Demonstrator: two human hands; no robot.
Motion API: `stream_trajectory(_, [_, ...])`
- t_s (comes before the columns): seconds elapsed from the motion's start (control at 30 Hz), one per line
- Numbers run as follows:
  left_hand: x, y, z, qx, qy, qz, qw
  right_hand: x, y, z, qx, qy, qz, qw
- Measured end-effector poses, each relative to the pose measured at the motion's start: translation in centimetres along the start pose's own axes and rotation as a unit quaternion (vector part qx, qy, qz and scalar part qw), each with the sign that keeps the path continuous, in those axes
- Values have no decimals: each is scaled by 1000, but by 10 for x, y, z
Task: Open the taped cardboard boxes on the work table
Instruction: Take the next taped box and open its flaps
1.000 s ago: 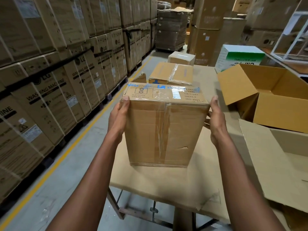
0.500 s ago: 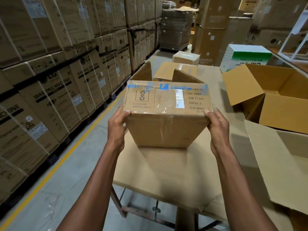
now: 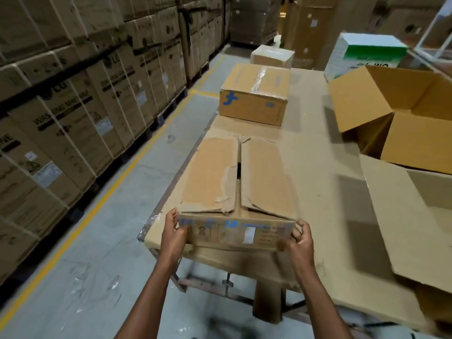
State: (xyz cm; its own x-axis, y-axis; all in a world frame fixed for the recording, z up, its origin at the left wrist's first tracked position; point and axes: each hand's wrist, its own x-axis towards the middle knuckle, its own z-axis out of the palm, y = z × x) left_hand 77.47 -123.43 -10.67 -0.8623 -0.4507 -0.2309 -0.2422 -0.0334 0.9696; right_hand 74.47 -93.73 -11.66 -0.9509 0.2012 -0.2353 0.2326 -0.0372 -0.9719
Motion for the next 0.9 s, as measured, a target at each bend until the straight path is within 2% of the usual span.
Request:
stream_trajectory(0.17, [-12, -13, 0, 40, -56, -9, 998, -9, 20, -4, -42, -15, 11, 999])
stream_trajectory(0.33, [-7, -14, -4, 73, -50, 81, 993, -14, 16, 0, -78, -38, -29, 996])
stream_trajectory(0.47, [-2, -10, -4, 96, -43, 102, 989, -13, 12, 2, -91, -39, -52, 994])
stream_trajectory(0.6, [0, -10, -5, 80, 19, 98, 992, -10, 14, 1, -101, -54, -70, 991])
stream_trajectory(0.8, [-3, -2, -7, 55, 193, 75, 977, -10, 9, 8, -81, -52, -97, 991])
stream_trajectory(0.9, [0, -5, -13, 64, 254, 42, 964, -10, 9, 9, -88, -51, -105, 989])
